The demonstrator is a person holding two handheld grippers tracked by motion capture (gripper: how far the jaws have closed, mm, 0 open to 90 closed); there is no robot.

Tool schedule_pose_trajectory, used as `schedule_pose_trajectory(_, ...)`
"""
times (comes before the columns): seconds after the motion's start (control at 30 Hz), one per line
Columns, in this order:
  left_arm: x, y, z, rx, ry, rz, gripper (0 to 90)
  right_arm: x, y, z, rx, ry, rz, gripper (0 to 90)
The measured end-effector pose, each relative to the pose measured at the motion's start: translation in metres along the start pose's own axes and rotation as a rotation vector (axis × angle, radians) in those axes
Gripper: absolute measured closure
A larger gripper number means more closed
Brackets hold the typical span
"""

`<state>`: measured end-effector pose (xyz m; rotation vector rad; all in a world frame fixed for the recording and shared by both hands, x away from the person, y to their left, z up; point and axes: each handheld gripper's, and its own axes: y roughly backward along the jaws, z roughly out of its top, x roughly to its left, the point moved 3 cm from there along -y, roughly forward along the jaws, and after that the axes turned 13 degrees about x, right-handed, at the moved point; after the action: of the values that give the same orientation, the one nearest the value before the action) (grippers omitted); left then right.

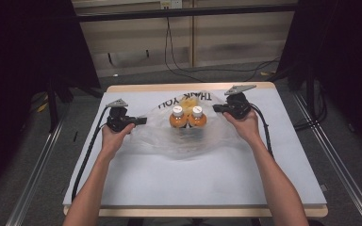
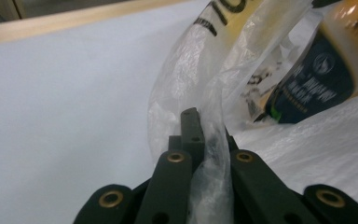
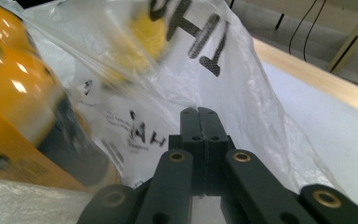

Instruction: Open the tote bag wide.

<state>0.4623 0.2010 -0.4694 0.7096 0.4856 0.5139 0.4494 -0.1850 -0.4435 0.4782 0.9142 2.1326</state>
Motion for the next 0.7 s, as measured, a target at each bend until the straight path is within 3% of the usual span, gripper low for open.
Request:
schedule_pose_trajectory(0.2, 0.002, -0.023, -0.021, 0.088, 0.005, 0.005, 89.7, 0.004, -0.016, -0.026, 0.062, 0.006, 0.011, 90.0)
schedule_pose_trajectory(0.27, 0.002, -0.024, -0.024, 0.086, 0.013, -0.001, 89.6, 0.005, -0.023, -0.037, 0.081, 0.001, 0.028, 90.0)
schedule_pose_trajectory(0.37, -0.002, -0.027, -0.026, 0.114, -0.008, 0.001, 89.2, 0.005, -0.03, -0.048, 0.087, -0.012, 0.037, 90.0)
schedule_pose_trajectory(0.43, -0.004, -0.032, -0.027, 0.133, -0.021, 0.019, 88.5, 0.002, -0.034, -0.053, 0.125, -0.004, 0.016, 90.0)
schedule_pose_trajectory(0.5, -0.005, -0.035, -0.026, 0.126, -0.022, 0.007, 87.5, 0.0, -0.034, -0.056, 0.144, -0.01, 0.01, 90.0)
schedule_pose_trajectory(0.53, -0.007, -0.036, -0.025, 0.129, -0.024, 0.009, 86.7, -0.002, -0.034, -0.057, 0.159, -0.009, -0.017, 90.0)
schedule_pose_trajectory(0.7, -0.011, -0.038, -0.024, 0.125, -0.039, 0.017, 84.7, -0.015, -0.029, -0.064, 0.161, -0.04, -0.058, 90.0)
